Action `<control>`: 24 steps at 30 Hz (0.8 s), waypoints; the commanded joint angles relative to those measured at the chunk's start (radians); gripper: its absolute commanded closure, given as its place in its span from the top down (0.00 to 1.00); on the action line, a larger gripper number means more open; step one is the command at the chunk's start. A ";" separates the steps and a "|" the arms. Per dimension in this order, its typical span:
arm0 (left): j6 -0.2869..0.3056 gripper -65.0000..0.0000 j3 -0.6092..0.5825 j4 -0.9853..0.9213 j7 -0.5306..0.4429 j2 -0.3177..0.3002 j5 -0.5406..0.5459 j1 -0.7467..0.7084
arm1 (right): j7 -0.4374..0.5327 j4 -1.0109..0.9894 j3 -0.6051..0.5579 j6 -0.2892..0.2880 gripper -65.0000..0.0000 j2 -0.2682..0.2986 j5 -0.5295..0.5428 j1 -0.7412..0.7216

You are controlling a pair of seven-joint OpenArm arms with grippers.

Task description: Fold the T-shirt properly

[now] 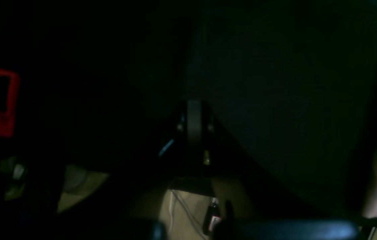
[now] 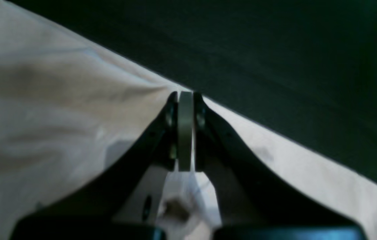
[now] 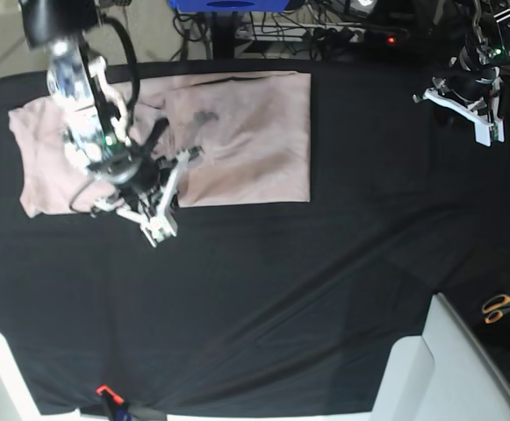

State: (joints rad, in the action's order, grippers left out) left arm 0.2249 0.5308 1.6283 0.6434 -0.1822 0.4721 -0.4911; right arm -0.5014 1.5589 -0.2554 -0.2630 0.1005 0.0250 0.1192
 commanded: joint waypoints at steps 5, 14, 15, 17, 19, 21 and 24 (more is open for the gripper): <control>0.005 0.00 0.005 0.013 -0.020 -0.012 0.009 0.006 | 0.014 0.145 0.001 -0.058 0.00 -0.055 0.016 0.144; 0.005 0.00 0.005 0.013 -0.020 -0.012 0.009 0.016 | 0.019 0.021 0.037 -0.060 0.00 -0.112 0.017 0.227; 0.005 0.00 0.005 0.013 -0.020 -0.012 0.009 0.016 | 0.019 -0.002 0.064 -0.060 0.00 -0.114 0.017 0.227; 0.005 0.00 0.005 0.013 -0.020 -0.012 0.009 0.016 | 0.019 -0.038 0.104 -0.060 0.00 -0.114 0.017 0.227; 0.005 0.00 0.005 0.011 -0.020 -0.013 0.009 0.016 | 0.019 -0.048 0.146 -0.060 0.00 -0.114 0.017 0.231; 0.005 0.00 0.005 0.011 -0.020 -0.015 0.009 0.015 | 0.019 -0.042 0.178 -0.060 0.00 -0.114 0.017 0.259; 0.005 0.00 0.005 0.011 -0.020 -0.015 0.009 0.019 | 0.016 0.001 0.187 -0.060 0.00 -0.114 0.017 0.296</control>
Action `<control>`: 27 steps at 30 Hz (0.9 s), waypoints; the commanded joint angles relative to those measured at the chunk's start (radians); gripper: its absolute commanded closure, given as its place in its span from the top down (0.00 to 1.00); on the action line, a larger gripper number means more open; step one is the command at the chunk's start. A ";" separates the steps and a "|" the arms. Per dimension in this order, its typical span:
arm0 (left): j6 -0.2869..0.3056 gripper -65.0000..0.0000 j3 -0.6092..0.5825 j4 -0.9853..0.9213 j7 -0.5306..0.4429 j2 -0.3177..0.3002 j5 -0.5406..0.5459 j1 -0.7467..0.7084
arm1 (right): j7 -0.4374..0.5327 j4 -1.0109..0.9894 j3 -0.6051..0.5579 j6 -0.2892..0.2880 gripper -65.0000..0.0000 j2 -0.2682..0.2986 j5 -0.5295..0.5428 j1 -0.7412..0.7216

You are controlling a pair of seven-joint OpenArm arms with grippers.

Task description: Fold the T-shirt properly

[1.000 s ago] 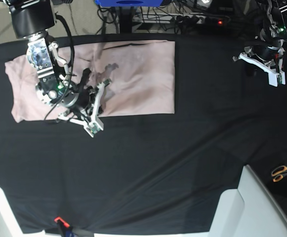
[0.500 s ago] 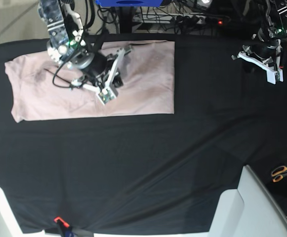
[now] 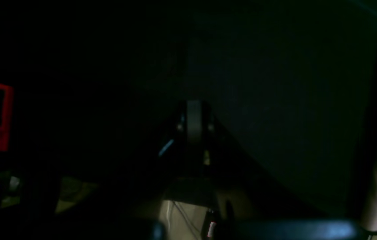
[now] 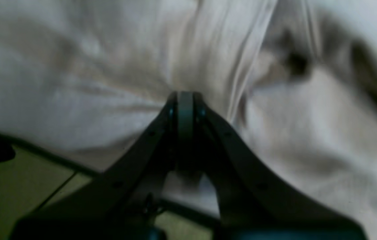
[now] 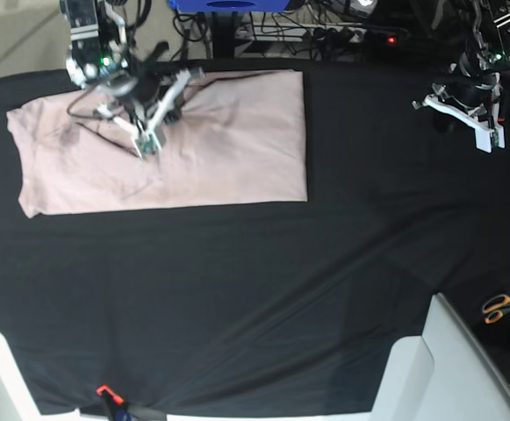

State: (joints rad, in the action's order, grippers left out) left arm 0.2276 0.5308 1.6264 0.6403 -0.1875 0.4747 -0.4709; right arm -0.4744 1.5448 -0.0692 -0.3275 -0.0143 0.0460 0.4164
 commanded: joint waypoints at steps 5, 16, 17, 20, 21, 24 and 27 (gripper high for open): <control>0.002 0.00 0.005 0.013 -0.017 -0.010 0.006 0.002 | -0.039 0.141 0.001 0.006 0.00 -0.026 -0.005 0.062; 0.002 0.00 0.005 0.013 -0.017 -0.010 0.006 0.002 | -0.126 0.224 0.006 0.006 0.00 -0.037 -0.008 0.037; 0.002 0.00 0.005 0.013 -0.017 -0.010 0.006 0.002 | -0.122 0.197 0.006 0.006 0.00 -0.037 -0.008 0.035; 0.002 0.00 0.005 0.013 -0.017 -0.010 0.006 0.002 | -0.120 0.135 0.007 0.006 0.00 -0.039 -0.008 0.029; 0.002 0.00 0.005 0.013 -0.017 -0.010 0.006 0.002 | -0.120 0.124 0.007 0.006 0.00 -0.039 -0.007 0.031; 0.002 0.00 0.005 0.013 -0.017 -0.010 0.006 0.002 | -0.120 0.121 0.007 0.044 0.00 -0.039 -0.007 0.055; 0.002 0.00 0.005 0.013 -0.017 -0.010 0.006 0.002 | -0.125 0.128 0.001 0.074 0.00 -0.039 -0.007 0.077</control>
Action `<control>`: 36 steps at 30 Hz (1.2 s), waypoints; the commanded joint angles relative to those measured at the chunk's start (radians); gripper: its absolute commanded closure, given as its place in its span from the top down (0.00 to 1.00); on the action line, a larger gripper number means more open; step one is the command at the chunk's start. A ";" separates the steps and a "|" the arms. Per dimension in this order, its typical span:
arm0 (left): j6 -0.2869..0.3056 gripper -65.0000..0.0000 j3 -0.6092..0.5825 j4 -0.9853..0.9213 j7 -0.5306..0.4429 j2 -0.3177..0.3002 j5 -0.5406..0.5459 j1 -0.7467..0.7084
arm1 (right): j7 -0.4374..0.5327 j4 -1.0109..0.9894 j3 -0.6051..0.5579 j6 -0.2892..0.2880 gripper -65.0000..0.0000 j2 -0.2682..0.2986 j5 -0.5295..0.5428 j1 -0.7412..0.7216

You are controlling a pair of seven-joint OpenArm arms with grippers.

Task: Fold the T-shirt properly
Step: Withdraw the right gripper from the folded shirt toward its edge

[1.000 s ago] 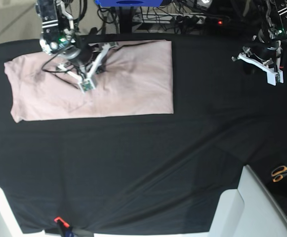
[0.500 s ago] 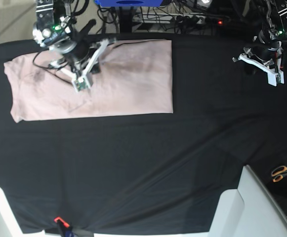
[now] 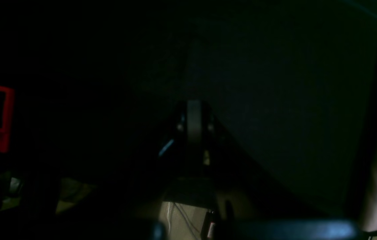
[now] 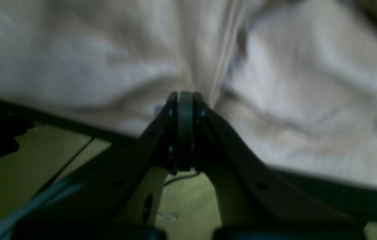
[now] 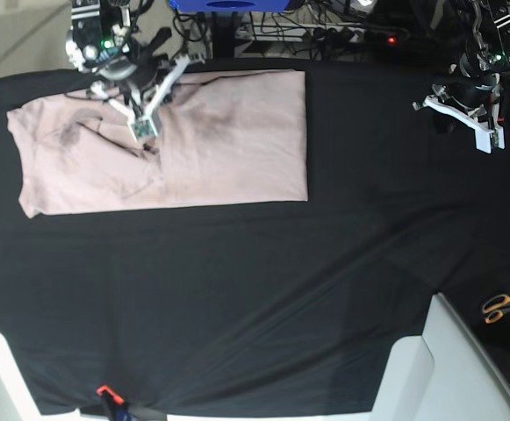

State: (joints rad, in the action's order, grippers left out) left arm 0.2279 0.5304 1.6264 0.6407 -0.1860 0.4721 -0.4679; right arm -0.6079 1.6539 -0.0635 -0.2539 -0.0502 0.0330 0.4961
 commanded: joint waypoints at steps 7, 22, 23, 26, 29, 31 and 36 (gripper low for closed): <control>0.001 0.00 0.006 0.013 -0.017 -0.011 0.009 0.008 | 0.006 0.134 0.003 0.037 0.00 0.003 0.008 0.005; 0.001 0.00 0.006 -0.042 -0.017 -0.013 0.007 0.024 | -0.366 -0.037 0.821 -0.444 0.46 0.072 0.009 -0.561; 0.001 0.00 0.006 -0.042 -0.017 -0.013 0.007 0.024 | -0.399 -0.097 0.870 -0.444 0.52 0.098 0.009 -0.600; 0.001 0.00 0.006 -0.042 -0.019 -0.013 0.007 0.024 | -0.433 -0.300 1.003 -0.444 0.73 0.189 0.011 -0.686; 0.005 0.00 0.006 -0.042 -0.025 -0.013 0.007 0.024 | -0.430 -0.507 1.075 -0.444 0.92 0.269 0.012 -0.739; 0.032 0.00 0.004 -0.048 -0.075 -0.013 0.007 0.018 | -0.424 -0.659 1.089 -0.444 0.94 0.329 0.084 -0.749; 0.098 0.00 0.004 -0.053 -0.150 -0.013 0.007 -0.018 | -0.398 -0.983 1.088 -0.444 0.95 0.473 0.334 -0.742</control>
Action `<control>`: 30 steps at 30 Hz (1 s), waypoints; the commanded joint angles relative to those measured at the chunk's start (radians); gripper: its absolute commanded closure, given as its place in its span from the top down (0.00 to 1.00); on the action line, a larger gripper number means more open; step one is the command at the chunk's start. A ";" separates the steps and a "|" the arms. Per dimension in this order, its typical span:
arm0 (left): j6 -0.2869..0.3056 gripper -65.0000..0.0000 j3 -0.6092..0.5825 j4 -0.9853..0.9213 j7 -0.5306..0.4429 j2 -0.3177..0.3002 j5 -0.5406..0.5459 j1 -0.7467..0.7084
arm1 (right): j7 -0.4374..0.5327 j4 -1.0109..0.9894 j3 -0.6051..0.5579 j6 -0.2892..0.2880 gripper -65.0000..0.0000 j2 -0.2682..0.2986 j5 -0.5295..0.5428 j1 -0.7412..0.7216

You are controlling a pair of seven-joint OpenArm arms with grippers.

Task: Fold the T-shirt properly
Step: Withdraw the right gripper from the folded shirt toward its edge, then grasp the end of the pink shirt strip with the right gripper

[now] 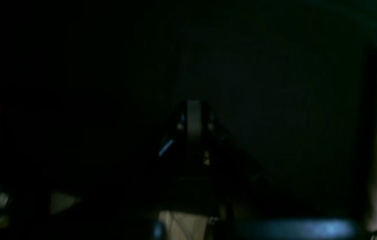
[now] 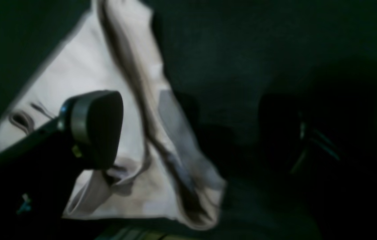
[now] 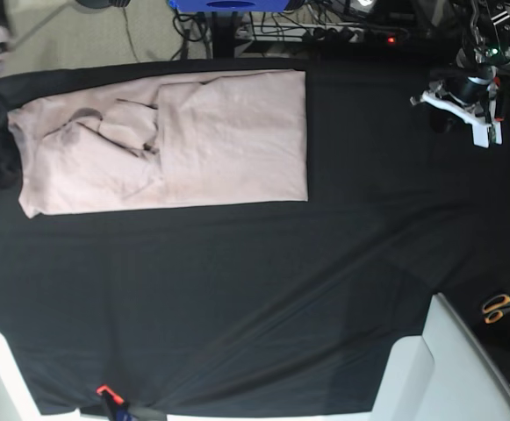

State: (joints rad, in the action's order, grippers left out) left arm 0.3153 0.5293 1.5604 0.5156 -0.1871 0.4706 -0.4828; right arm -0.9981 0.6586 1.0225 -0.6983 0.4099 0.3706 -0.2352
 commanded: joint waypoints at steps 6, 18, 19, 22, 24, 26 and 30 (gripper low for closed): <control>0.064 0.00 0.005 -0.015 -0.027 -0.012 0.009 -0.006 | -0.035 -0.067 -0.089 0.000 0.94 0.025 0.037 0.009; 0.064 0.00 0.005 -0.015 -0.027 -0.009 0.009 -0.006 | -0.048 0.057 -0.508 0.000 0.94 -0.019 0.402 0.187; 0.064 0.00 0.005 -0.015 -0.027 -0.009 0.009 -0.006 | -0.048 0.073 -0.538 0.000 0.94 -0.019 0.437 0.196; 0.064 0.00 0.005 -0.015 -0.027 -0.007 0.009 -0.006 | -0.048 0.085 -0.609 0.000 0.94 -0.019 0.522 0.207; 0.064 0.00 0.005 -0.015 -0.027 -0.007 0.009 -0.006 | -0.043 0.083 -0.635 0.000 0.93 -0.019 0.543 0.207; 0.064 0.00 0.005 -0.015 -0.027 -0.007 0.009 -0.006 | -0.037 0.083 -0.650 0.000 0.85 -0.021 0.548 0.207; 0.064 0.00 0.005 -0.022 -0.027 -0.007 0.009 -0.006 | 0.006 0.083 -0.660 0.000 0.60 -0.021 0.546 0.205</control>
State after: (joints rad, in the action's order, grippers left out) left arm 0.3744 0.5289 1.5276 0.5083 -0.1837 0.4713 -0.4847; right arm -0.9443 0.7467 0.3706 -0.7189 0.3847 0.9825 -0.0376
